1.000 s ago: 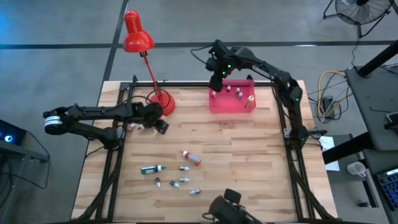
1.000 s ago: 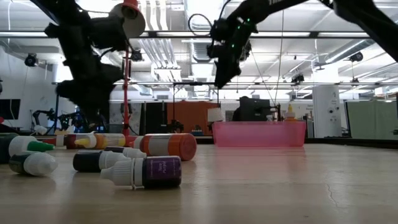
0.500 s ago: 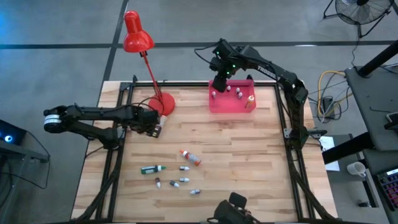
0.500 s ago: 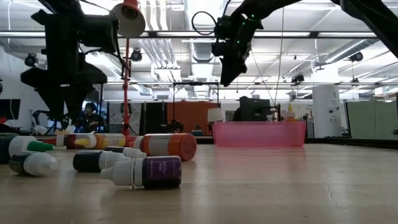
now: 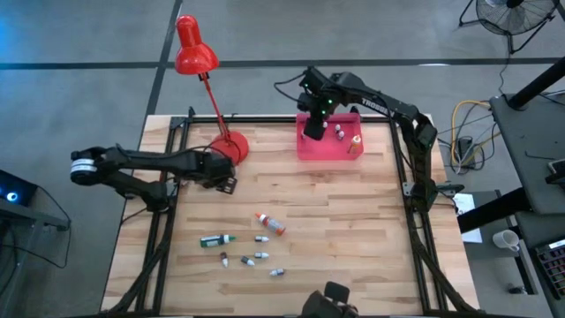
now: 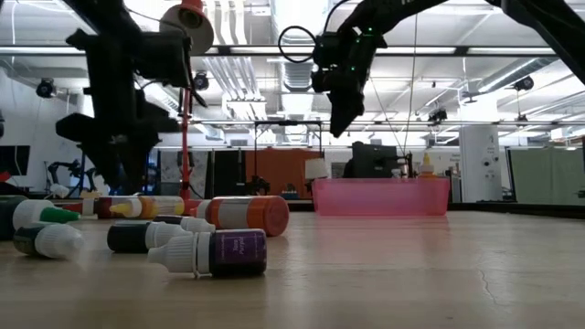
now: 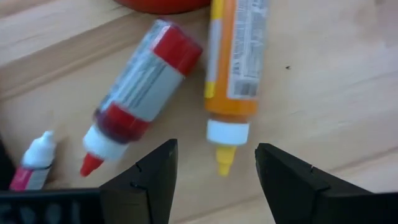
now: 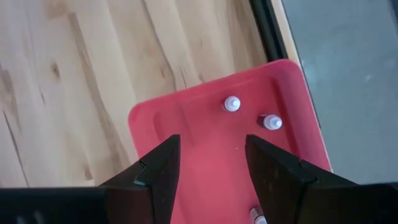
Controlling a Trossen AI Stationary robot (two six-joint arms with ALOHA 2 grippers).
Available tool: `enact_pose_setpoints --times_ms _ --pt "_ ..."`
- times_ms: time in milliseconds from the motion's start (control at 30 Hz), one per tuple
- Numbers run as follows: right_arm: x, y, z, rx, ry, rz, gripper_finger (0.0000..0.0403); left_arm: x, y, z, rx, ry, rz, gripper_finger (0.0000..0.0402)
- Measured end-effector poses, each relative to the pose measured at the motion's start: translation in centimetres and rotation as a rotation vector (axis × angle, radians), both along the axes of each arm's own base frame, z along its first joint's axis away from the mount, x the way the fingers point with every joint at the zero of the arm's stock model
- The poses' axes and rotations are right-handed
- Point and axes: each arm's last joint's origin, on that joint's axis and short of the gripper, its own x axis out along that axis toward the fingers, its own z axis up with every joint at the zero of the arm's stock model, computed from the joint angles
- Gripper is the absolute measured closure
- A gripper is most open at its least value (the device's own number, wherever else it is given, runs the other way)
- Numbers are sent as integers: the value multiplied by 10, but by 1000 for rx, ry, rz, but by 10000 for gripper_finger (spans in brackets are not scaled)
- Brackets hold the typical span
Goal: Pick & Place food coloring
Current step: Put the large yellow food coloring bottle into the red bin
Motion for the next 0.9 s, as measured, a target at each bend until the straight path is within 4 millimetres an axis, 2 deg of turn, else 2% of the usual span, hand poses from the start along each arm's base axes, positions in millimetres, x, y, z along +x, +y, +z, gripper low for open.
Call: enact_pose_setpoints --times_ms 367,600,900 --pt "-15 11 -5 26 28 -26 232 26 6 -32 5 52 -41 213" --pt "-25 18 -4 31 7 -67 232 31 13 -37 69 49 -19 213" --pt "-24 20 -5 42 2 -92 232 36 30 -36 122 12 -69 213"
